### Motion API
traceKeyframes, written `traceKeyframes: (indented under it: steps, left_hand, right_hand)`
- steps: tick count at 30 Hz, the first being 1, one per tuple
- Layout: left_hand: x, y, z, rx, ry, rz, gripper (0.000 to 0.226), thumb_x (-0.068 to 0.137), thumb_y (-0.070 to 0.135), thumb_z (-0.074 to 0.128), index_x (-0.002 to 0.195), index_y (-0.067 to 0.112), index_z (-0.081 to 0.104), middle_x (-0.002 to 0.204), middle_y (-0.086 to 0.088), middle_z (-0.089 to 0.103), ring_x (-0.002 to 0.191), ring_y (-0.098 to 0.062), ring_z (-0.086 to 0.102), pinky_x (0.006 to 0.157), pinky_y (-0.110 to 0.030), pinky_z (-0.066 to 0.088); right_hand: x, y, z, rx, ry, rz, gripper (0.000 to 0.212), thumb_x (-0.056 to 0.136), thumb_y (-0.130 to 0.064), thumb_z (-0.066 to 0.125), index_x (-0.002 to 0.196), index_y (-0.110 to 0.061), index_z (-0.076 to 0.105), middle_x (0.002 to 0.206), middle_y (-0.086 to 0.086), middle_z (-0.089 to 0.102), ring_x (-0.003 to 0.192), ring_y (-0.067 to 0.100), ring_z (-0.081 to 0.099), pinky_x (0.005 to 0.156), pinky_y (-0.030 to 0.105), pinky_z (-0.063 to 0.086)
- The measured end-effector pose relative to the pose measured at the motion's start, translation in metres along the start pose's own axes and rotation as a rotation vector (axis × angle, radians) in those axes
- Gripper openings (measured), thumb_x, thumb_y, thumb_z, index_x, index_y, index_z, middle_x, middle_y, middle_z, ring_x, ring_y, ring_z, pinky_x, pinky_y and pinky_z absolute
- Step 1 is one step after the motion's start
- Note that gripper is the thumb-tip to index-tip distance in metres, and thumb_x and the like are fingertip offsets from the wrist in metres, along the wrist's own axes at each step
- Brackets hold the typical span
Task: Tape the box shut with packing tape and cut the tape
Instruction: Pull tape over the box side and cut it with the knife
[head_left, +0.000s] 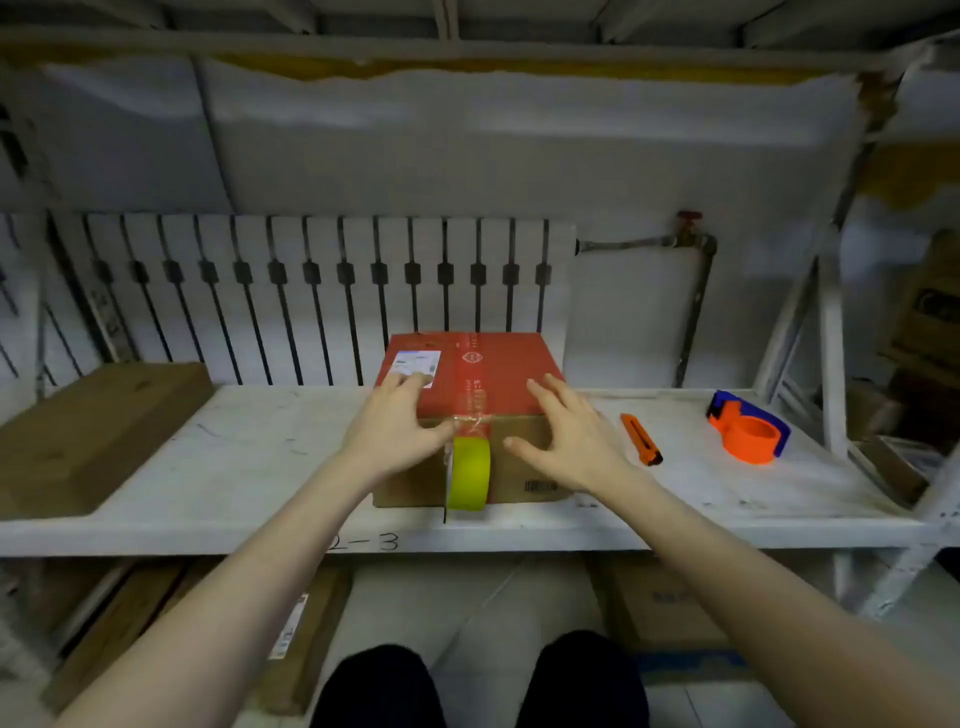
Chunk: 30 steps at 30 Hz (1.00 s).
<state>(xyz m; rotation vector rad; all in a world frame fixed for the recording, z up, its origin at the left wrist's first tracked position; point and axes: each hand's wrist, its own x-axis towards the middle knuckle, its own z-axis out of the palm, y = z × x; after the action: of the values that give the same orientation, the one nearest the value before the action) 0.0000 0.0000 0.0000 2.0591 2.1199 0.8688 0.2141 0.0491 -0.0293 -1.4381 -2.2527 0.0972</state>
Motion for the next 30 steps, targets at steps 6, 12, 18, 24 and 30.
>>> traceKeyframes:
  steps: [6,12,18,24,30]
  left_hand:
    - [0.0,-0.003,0.038,-0.129,-0.073,-0.109,0.056,0.076,0.044,0.068,0.124,0.018,0.055,0.124,-0.006,0.058,0.114,-0.024,0.055,0.092,-0.033,0.044]
    - [0.029,0.018,0.052,-0.095,0.03,-0.003,0.037,0.08,0.033,0.065,0.114,0.018,0.06,0.11,-0.003,0.06,0.099,-0.021,0.06,0.08,-0.029,0.048]
    - [0.073,0.054,0.069,0.037,-0.005,0.172,0.032,0.082,0.031,0.062,0.111,0.02,0.062,0.11,-0.003,0.059,0.111,-0.024,0.053,0.088,-0.037,0.048]
    - [0.113,0.088,0.1,0.124,-0.171,0.245,0.034,0.083,0.034,0.061,0.113,0.02,0.063,0.115,-0.006,0.058,0.113,-0.028,0.052,0.093,-0.043,0.048]
    - [0.142,0.095,0.119,0.179,-0.277,0.209,0.031,0.082,0.032,0.061,0.11,0.02,0.064,0.115,-0.005,0.06,0.112,-0.026,0.054,0.091,-0.042,0.049]
  right_hand:
    - [0.001,0.016,0.023,0.004,-0.027,0.016,0.08,0.08,-0.064,0.05,0.146,-0.025,0.027,0.156,-0.001,0.023,0.14,0.021,0.028,0.107,0.043,0.036]
    - [0.013,0.043,0.035,0.117,0.134,-0.03,0.047,0.084,-0.038,0.059,0.126,-0.017,0.053,0.129,-0.001,0.053,0.118,0.017,0.049,0.091,0.033,0.047]
    - [0.033,0.085,0.037,0.321,0.398,0.129,0.014,0.086,-0.014,0.057,0.099,-0.015,0.061,0.094,-0.007,0.058,0.081,0.008,0.055,0.061,0.016,0.042]
    - [0.06,0.167,0.071,0.241,0.265,0.546,0.026,0.084,-0.011,0.048,0.11,-0.013,0.054,0.115,0.005,0.06,0.098,0.026,0.057,0.076,0.038,0.049]
    - [0.088,0.218,0.1,-0.093,-0.158,0.684,0.042,0.092,-0.024,0.048,0.13,-0.007,0.04,0.128,0.015,0.048,0.116,0.032,0.046,0.09,0.043,0.043]
